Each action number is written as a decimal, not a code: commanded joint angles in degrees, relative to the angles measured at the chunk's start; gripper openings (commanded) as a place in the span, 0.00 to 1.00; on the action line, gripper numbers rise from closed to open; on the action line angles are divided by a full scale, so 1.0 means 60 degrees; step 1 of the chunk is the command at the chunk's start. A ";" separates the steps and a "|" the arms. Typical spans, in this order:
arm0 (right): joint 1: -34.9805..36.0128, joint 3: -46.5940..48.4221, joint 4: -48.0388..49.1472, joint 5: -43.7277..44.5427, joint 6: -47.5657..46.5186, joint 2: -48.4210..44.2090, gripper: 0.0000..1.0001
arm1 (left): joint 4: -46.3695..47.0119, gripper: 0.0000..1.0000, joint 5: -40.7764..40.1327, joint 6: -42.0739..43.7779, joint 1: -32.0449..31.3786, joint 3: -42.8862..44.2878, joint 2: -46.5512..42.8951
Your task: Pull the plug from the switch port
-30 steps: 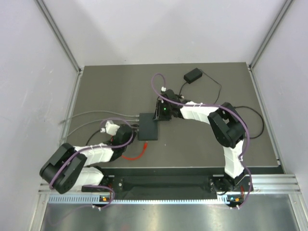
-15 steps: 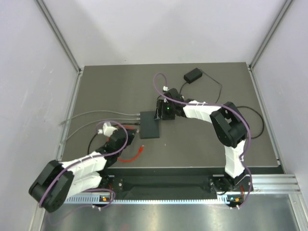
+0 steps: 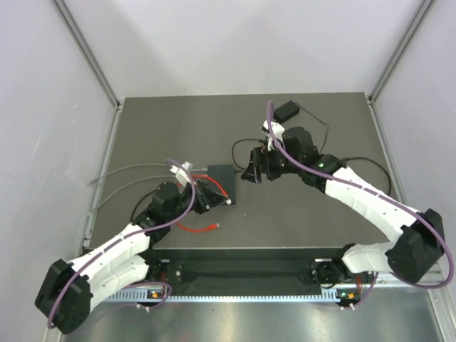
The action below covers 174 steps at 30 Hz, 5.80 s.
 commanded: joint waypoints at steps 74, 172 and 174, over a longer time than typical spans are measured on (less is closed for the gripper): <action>-1.3731 -0.7380 0.7180 -0.0402 0.6928 -0.3745 0.00 | -0.3931 0.71 -0.0700 0.2358 -0.1259 0.1739 -0.2357; 0.0581 0.2594 0.4059 -0.0720 0.2138 0.6916 0.02 | 0.6308 0.40 -0.3469 -0.4336 0.2184 -0.0575 0.7544; 0.0581 0.2579 0.4045 -0.0749 0.2138 0.6916 0.02 | 0.6322 0.40 -0.3469 -0.4380 0.2125 -0.0546 0.7677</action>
